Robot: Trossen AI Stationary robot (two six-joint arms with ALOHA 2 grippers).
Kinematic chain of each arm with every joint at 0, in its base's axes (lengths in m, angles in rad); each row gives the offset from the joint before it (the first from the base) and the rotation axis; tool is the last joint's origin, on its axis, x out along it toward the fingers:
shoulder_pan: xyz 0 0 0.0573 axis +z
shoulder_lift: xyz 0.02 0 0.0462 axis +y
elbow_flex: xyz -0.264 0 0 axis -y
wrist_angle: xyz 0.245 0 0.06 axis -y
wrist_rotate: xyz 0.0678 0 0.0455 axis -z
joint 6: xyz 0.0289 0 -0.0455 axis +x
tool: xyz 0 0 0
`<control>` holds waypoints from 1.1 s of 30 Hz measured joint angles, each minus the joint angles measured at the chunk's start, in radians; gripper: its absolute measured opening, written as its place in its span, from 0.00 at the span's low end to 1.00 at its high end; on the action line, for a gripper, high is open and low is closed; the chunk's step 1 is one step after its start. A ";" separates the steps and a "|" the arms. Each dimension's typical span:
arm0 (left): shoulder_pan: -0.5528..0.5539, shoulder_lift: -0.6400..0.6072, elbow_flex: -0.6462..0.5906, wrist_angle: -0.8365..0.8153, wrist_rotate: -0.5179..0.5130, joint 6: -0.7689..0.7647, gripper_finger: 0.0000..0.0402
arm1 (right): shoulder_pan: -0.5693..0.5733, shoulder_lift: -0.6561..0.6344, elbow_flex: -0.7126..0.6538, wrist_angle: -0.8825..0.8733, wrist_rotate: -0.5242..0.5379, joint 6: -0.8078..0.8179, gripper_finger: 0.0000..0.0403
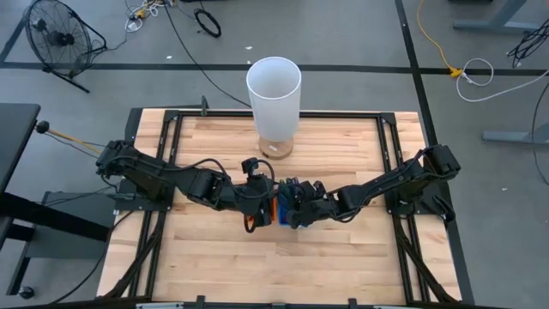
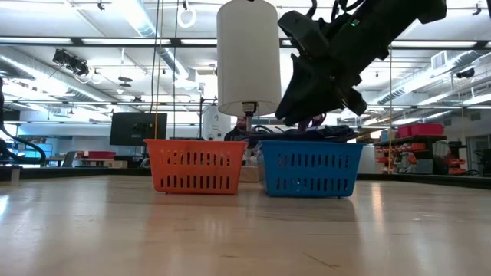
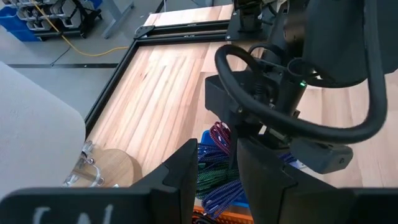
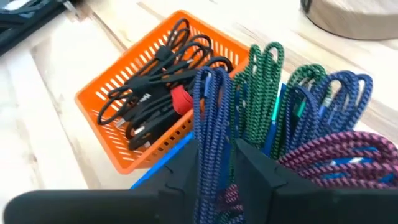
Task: Pick & Place USB Port
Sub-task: Return to Home Position
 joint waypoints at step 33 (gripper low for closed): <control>-0.118 -0.152 -0.036 -0.329 -0.298 -0.151 0.21 | 0.174 -0.833 -0.454 0.273 0.053 -0.673 0.15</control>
